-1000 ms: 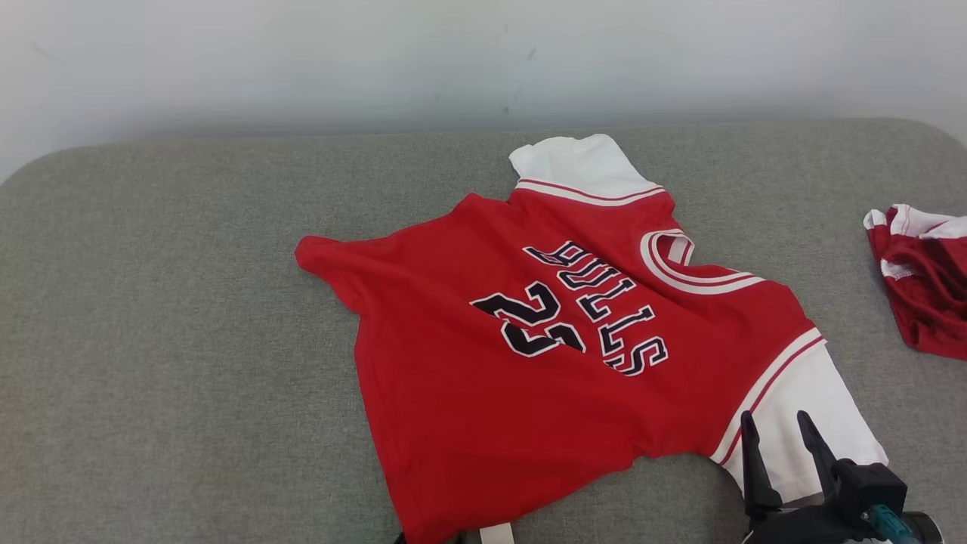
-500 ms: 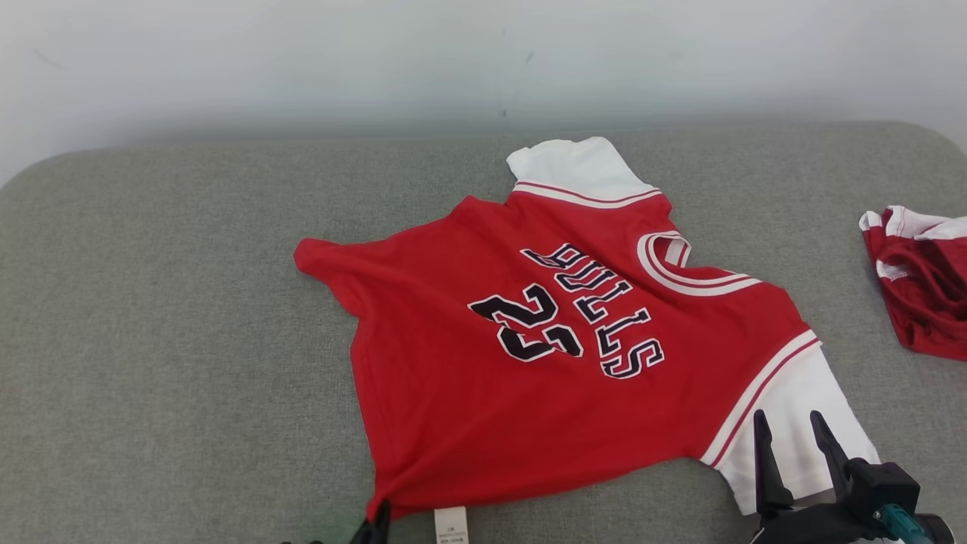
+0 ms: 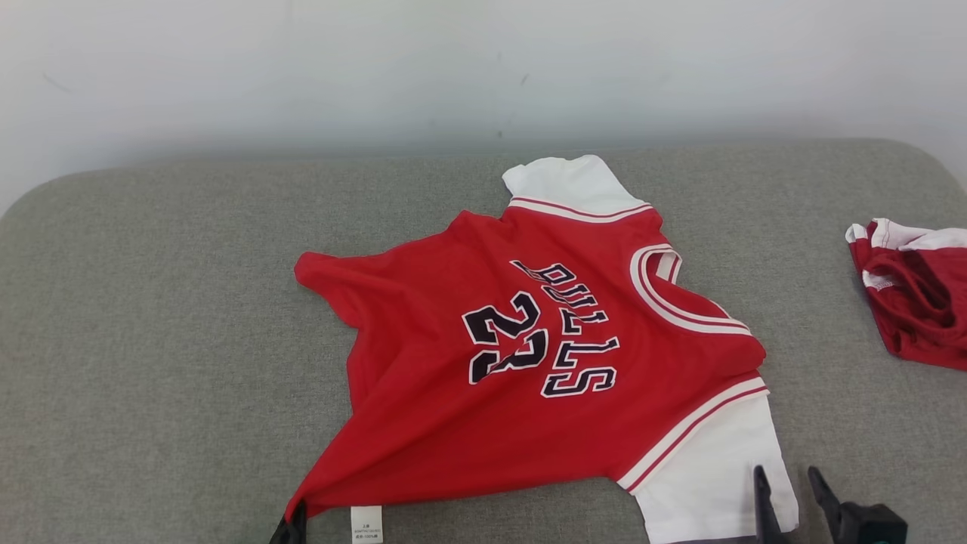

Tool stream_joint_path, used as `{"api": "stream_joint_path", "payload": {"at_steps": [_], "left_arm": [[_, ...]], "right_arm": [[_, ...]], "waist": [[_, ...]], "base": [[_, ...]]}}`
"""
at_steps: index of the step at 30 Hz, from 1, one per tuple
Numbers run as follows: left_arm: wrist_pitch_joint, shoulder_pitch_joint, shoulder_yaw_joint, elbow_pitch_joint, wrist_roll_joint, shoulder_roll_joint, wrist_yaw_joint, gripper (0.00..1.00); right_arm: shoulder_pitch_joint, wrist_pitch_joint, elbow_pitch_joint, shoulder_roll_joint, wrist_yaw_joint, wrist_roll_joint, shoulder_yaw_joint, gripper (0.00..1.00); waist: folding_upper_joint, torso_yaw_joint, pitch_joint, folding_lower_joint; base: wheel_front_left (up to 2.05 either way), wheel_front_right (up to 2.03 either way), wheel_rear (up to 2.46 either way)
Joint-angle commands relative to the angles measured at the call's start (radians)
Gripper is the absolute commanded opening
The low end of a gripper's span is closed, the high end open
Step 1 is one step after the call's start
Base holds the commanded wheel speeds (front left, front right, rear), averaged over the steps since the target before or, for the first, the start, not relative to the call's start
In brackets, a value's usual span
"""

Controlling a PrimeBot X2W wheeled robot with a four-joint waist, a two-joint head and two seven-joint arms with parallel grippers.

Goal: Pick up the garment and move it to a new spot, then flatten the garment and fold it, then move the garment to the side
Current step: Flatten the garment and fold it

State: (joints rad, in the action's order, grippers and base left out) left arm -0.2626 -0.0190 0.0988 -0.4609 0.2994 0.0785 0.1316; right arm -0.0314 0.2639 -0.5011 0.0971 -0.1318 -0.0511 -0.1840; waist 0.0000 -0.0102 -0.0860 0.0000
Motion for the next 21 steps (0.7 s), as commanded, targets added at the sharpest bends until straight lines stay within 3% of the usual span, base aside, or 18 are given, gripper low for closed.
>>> {"api": "stream_joint_path", "payload": {"at_steps": [1, 12, 13, 14, 15, 21], "left_arm": [[-0.003, 0.011, -0.004, 0.001, -0.006, 0.002, -0.002, 0.00], [-0.003, 0.011, -0.018, 0.000, -0.027, -0.018, -0.002, 0.00], [-0.003, 0.012, -0.020, 0.000, -0.028, -0.019, -0.002, 0.00], [-0.003, 0.013, -0.021, 0.004, -0.028, -0.020, -0.002, 0.00], [-0.003, 0.011, -0.025, 0.016, -0.028, -0.021, -0.002, 0.00], [-0.003, 0.004, -0.022, 0.072, -0.031, -0.023, -0.002, 0.00]], "right_arm": [[0.011, -0.001, -0.009, -0.002, 0.003, 0.002, 0.005, 1.00], [0.044, -0.001, -0.084, 0.012, 0.003, 0.004, 0.012, 1.00], [0.048, -0.001, -0.093, 0.012, 0.003, 0.000, 0.014, 0.87], [0.050, -0.002, -0.103, 0.011, 0.003, -0.004, 0.017, 0.54], [0.050, -0.002, -0.112, 0.009, 0.003, -0.011, 0.019, 0.03], [0.011, -0.001, -0.070, 0.009, 0.003, -0.068, 0.031, 0.00]], "waist": [[0.0000, 0.000, 0.000, 0.0000], [0.0000, 0.004, -0.007, 0.0000], [0.0000, 0.006, -0.007, 0.0000], [0.0000, 0.007, -0.007, 0.0000], [0.0000, 0.009, -0.007, 0.0000], [0.0000, 0.011, -0.003, 0.0000]], "base": [[0.00, 0.00, 0.00], [0.00, 0.00, 0.00], [0.00, 0.00, 0.00], [0.00, 0.00, 0.00], [0.00, 0.00, 0.00], [0.00, 0.00, 0.00]]}}
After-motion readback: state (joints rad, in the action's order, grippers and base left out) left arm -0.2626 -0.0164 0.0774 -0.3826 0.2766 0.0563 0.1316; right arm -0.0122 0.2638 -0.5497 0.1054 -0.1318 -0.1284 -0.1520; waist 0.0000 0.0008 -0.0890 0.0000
